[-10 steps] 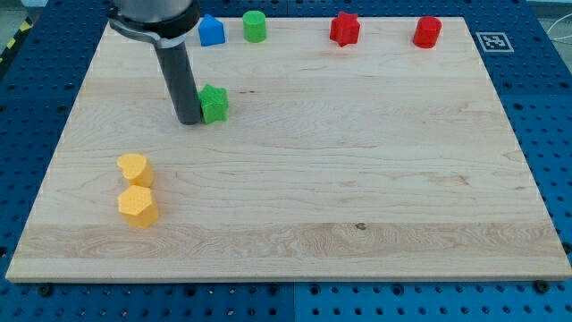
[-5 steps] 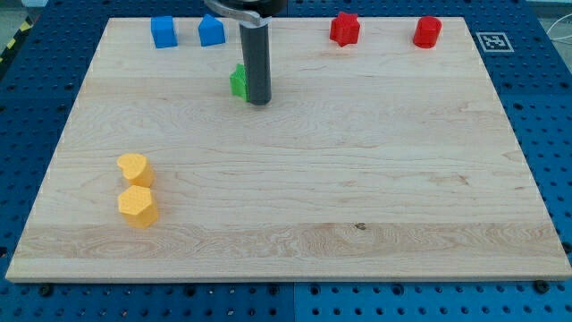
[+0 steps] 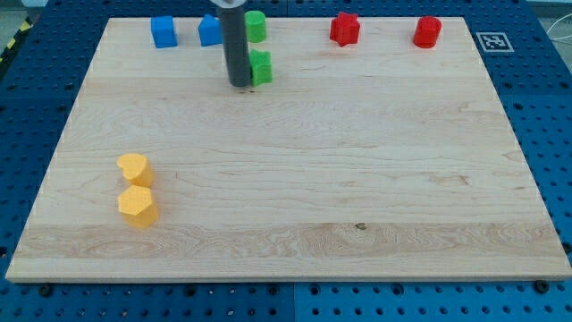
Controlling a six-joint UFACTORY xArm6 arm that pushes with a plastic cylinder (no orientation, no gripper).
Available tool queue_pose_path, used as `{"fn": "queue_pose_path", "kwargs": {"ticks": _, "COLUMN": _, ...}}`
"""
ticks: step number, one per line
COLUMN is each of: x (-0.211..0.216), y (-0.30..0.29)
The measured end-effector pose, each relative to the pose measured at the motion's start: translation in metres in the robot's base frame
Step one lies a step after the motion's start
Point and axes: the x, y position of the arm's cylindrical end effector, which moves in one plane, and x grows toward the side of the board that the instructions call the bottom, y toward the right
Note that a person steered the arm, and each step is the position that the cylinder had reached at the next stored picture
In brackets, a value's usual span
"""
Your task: Push the green star to the top center
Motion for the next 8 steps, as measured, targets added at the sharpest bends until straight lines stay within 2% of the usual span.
{"fn": "queue_pose_path", "kwargs": {"ticks": 2, "x": -0.013, "y": 0.050}}
{"fn": "queue_pose_path", "kwargs": {"ticks": 4, "x": -0.043, "y": 0.062}}
{"fn": "queue_pose_path", "kwargs": {"ticks": 6, "x": -0.025, "y": 0.046}}
{"fn": "queue_pose_path", "kwargs": {"ticks": 8, "x": -0.039, "y": 0.004}}
